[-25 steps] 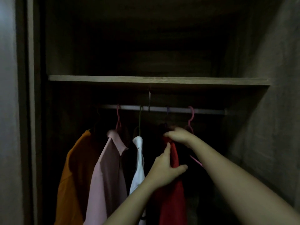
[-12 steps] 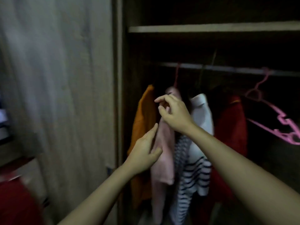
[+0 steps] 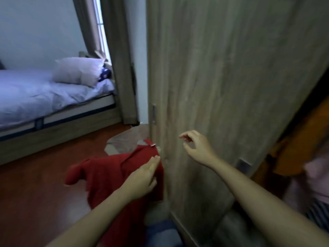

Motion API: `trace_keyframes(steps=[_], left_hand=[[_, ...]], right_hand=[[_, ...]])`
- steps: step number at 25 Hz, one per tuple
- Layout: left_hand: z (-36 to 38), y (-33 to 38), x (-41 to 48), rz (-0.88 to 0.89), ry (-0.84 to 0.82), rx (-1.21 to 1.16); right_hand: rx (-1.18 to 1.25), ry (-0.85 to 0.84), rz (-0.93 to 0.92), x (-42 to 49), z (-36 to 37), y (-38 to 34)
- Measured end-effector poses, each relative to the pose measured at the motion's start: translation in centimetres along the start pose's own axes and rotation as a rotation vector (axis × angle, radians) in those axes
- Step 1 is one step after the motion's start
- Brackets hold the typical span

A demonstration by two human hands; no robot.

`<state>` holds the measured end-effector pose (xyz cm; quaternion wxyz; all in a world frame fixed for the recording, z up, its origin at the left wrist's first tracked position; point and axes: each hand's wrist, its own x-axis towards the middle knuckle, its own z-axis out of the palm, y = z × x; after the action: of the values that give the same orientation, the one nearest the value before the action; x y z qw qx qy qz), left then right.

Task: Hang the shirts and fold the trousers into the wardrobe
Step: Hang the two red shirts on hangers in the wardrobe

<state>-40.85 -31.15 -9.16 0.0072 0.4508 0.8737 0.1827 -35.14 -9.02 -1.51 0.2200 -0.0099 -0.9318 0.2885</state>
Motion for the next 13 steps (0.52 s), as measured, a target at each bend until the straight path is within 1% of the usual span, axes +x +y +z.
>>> trace_keyframes(steps=[1,2,5,7,8,11,13], left_hand=[[0.1,-3.0,-0.7,-0.006,0.024,0.099],[0.1,-5.3,-1.2,-0.018,0.002,0.160],[0.1,-11.3,-2.3,-0.175,-0.008,0.310],[0.6,-14.0,-2.9,-0.244,-0.030,0.356],[1.4,-15.1,-3.2,-0.247,-0.028,0.381],[2.5,-15.9,-3.6,-0.216,-0.021,0.419],[3.1,-16.3,-3.6,-0.193,0.015,0.431]], right_hand=[[0.009,-0.033,0.018,1.0,2.1,-0.2],[0.008,-0.060,0.036,1.7,3.9,-0.2],[-0.022,-0.138,0.117,4.2,9.0,-0.5],[-0.030,-0.214,0.249,6.1,11.8,-1.1],[-0.025,-0.249,0.337,7.0,13.1,-1.5],[-0.063,-0.353,0.579,9.6,15.9,-1.9],[-0.039,-0.433,0.718,11.4,16.9,-1.8]])
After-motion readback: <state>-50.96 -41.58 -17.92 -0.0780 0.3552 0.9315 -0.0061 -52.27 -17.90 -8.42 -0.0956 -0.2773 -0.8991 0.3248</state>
